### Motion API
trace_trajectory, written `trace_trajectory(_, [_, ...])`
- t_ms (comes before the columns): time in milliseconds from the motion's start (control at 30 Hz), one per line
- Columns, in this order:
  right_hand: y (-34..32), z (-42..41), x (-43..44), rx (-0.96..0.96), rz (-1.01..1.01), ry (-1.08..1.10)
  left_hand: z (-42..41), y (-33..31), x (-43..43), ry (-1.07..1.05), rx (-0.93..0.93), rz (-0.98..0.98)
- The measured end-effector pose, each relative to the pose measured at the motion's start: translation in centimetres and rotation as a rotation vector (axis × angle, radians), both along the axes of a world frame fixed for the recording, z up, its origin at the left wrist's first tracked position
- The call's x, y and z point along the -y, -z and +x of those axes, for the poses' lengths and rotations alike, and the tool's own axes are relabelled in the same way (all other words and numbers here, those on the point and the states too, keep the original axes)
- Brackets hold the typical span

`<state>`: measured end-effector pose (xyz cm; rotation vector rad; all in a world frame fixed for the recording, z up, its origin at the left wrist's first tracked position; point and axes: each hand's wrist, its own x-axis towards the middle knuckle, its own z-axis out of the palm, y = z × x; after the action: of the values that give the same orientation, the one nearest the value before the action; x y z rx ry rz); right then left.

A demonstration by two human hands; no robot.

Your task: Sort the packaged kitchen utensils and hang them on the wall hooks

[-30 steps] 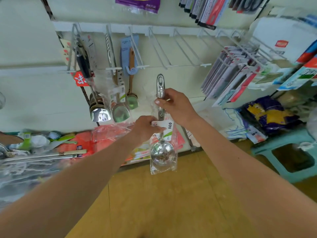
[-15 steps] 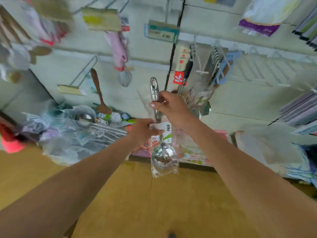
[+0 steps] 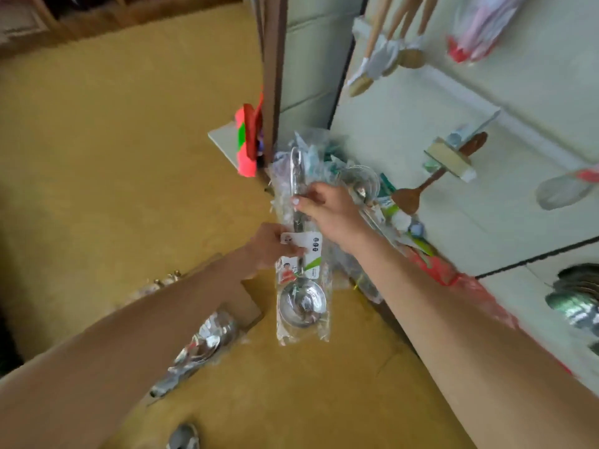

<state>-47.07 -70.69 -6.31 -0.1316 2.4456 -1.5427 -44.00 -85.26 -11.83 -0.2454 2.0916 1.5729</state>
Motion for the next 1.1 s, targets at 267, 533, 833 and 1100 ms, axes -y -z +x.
trace_trajectory(267, [10.4, -1.1, 19.9, 0.175, -0.003, -0.211, 3.7, 9.0, 17.8, -0.240, 0.185, -0.022])
trace_trajectory(533, [24.1, -0.3, 32.8, 0.313, 0.152, -0.273, 8.0, 18.5, 27.4, -0.438, 0.325, 0.015])
trace_trajectory(833, [40.7, 2.8, 37.4, 0.422, 0.340, -0.176, 12.0, 33.1, 29.8, -0.567, 0.534, 0.086])
trace_trajectory(1100, [47.1, 6.2, 36.2, 0.439, 0.442, -0.211, 12.0, 40.3, 29.0, -0.774, 0.579, 0.109])
